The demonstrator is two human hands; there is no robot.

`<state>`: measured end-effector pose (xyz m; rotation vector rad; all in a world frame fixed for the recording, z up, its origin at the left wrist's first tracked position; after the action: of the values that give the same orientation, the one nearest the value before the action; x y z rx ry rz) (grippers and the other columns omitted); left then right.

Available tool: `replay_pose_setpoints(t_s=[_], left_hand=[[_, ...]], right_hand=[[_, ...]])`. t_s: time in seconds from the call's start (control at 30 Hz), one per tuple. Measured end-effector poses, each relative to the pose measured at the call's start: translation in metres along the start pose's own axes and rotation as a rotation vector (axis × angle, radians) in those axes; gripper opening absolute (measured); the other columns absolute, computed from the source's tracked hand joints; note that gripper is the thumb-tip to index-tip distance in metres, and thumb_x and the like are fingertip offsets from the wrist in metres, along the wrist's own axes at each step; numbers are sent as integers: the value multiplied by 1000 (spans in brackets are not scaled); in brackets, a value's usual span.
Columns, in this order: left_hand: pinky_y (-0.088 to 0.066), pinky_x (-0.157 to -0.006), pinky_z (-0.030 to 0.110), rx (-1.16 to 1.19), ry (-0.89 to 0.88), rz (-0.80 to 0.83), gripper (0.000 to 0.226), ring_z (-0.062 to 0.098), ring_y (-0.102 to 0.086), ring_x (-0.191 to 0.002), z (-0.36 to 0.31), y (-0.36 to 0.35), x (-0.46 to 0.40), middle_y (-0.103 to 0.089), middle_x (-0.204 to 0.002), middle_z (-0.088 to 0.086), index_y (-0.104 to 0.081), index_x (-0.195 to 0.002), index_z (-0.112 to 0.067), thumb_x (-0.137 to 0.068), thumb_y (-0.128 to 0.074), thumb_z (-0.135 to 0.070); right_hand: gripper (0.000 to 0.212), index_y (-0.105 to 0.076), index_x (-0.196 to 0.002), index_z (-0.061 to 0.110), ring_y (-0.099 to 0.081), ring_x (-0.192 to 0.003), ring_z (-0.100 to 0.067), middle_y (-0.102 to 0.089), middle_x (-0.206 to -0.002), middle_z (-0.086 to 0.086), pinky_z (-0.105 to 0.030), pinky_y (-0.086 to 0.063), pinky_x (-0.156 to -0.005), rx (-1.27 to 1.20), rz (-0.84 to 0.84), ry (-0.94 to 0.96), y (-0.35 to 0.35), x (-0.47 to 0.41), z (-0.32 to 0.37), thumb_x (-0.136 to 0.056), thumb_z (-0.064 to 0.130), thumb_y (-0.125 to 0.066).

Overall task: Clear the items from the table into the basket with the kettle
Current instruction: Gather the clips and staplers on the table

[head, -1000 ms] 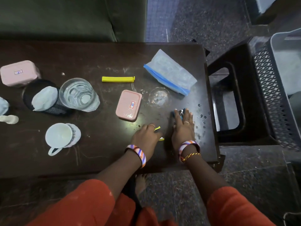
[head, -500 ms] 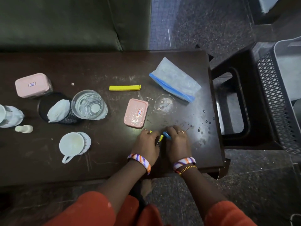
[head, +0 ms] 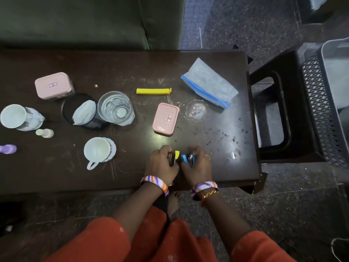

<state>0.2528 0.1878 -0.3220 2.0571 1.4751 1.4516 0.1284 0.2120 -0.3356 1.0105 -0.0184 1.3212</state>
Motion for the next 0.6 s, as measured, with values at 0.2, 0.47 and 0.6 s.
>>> replay_pose_setpoints(t_s=[0.2,0.47,0.6], left_hand=[[-37,-64,24,275,221,64,45,30,-61,-92,-2,8,6,-64,-102,14,-57,-103,-3,-64,-74,-19],[-40,-51,29,632,415,248,44,21,-48,-51,-15,-25,-11,-46,-39,0,-40,-51,-13,-40,-83,-20],[-52,-64,35,815,506,323,37,21,-58,-59,-25,-47,-17,-61,-60,7,-51,-60,-13,-41,-82,-19]], right_hand=[[7,-63,-73,22,-63,-74,-25,-66,-78,-12,-35,-54,-73,-303,13,-265,27,13,6,-68,22,-67],[32,-51,-54,18,-43,-55,-17,-46,-57,-4,-21,-36,-52,-468,41,-469,53,9,0,-81,1,-51],[31,-50,-59,16,-50,-68,-27,-52,-72,-14,-34,-43,-60,-481,30,-494,64,3,-3,-88,10,-41]])
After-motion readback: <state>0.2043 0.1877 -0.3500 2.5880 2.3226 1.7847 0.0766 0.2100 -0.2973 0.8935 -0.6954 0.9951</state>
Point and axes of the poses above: each hand's wrist, its own x-axis away from the middle knuckle, its own y-axis out of the back of the hand, z = x × y, the point moved 6 cm from there along -x, towards the middle knuckle
